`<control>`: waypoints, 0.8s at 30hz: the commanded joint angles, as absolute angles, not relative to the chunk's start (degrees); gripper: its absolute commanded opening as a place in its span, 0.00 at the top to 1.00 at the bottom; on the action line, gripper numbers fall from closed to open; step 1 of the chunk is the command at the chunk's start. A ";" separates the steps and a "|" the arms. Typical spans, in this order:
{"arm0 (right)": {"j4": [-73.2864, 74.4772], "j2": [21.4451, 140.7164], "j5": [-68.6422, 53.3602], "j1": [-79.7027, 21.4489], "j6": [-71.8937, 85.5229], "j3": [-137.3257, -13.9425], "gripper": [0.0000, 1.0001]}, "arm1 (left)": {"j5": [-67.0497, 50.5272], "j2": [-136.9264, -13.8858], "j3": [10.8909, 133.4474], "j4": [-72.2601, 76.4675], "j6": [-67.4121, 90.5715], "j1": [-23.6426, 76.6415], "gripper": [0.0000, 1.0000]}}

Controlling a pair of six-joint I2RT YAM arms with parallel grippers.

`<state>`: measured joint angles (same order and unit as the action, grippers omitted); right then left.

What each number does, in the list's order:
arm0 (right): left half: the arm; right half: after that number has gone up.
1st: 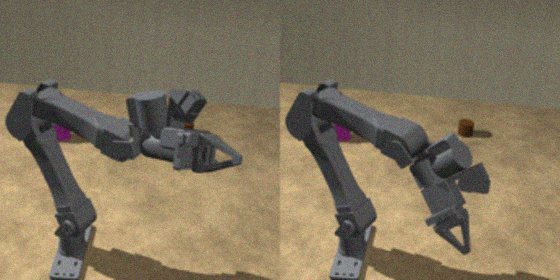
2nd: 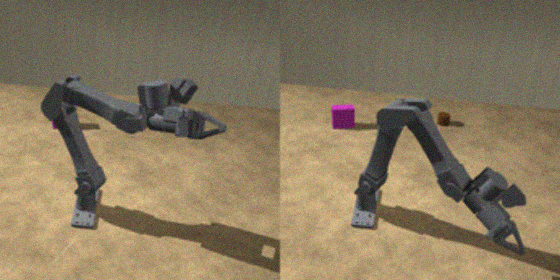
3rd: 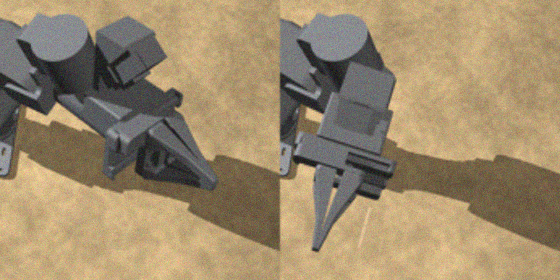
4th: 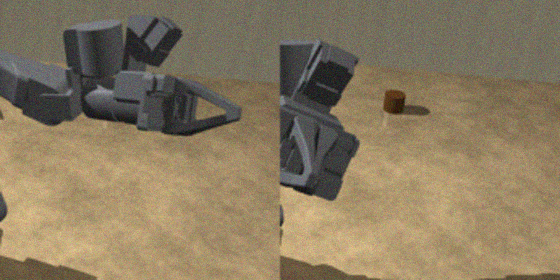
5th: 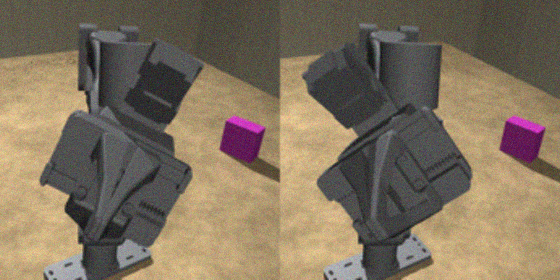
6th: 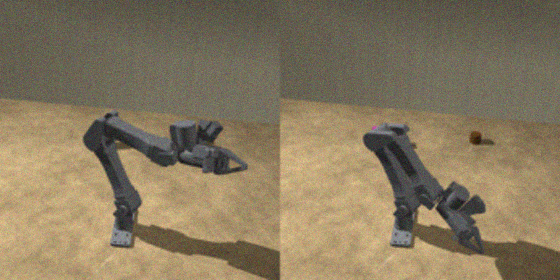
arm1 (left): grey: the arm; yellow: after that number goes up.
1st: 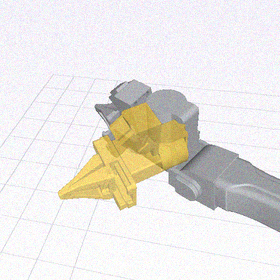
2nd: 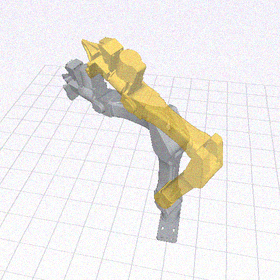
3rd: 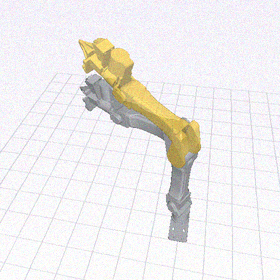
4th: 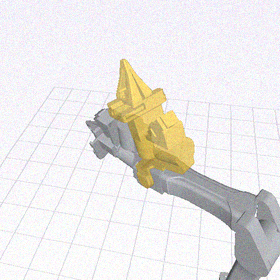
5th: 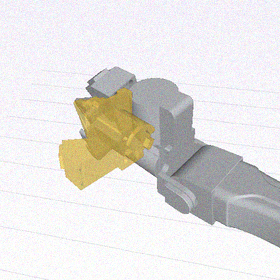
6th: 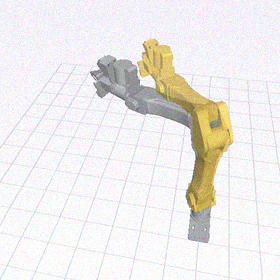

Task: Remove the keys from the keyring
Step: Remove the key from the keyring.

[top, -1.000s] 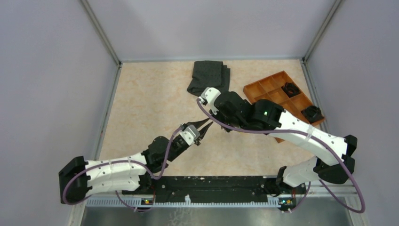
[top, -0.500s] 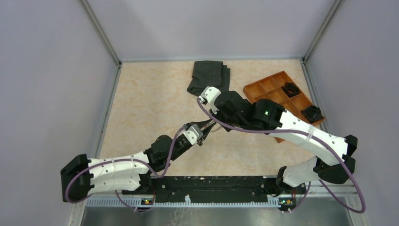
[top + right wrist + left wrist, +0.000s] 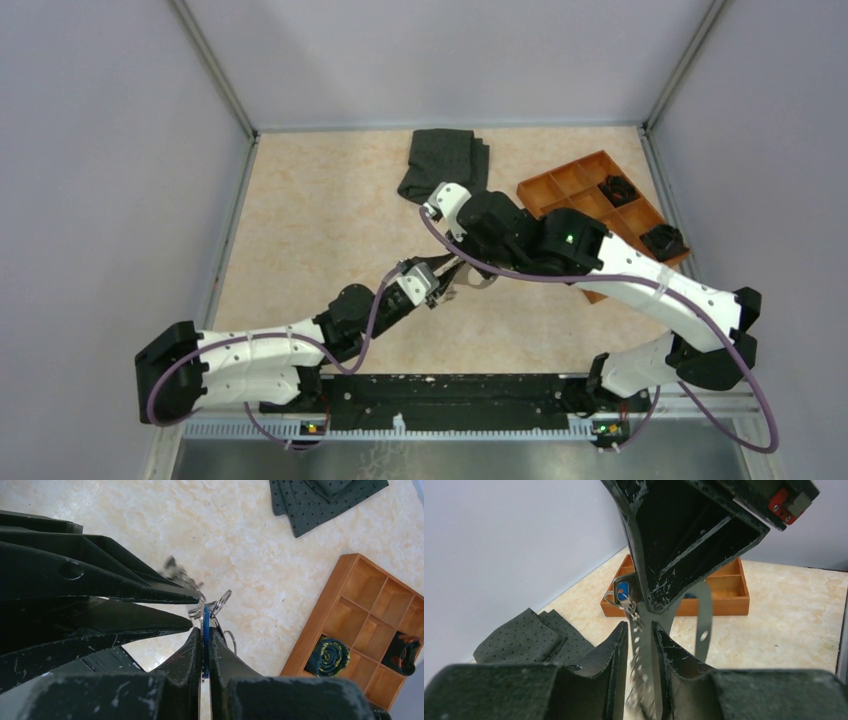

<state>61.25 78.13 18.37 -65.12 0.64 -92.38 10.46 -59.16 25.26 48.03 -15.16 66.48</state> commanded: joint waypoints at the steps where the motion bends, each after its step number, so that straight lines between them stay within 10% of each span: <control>1: 60.81 78.04 19.46 -65.61 0.97 -96.23 1.00 | 8.81 -58.54 27.51 53.04 -14.61 66.62 0.70; 24: 66.04 78.40 26.70 -66.52 0.95 -100.01 1.00 | 11.83 -59.81 27.42 53.12 -16.70 66.53 1.00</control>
<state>65.82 79.59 21.15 -66.13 0.73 -96.60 11.88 -60.62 26.46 50.61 -16.40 66.48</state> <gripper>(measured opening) 0.026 0.007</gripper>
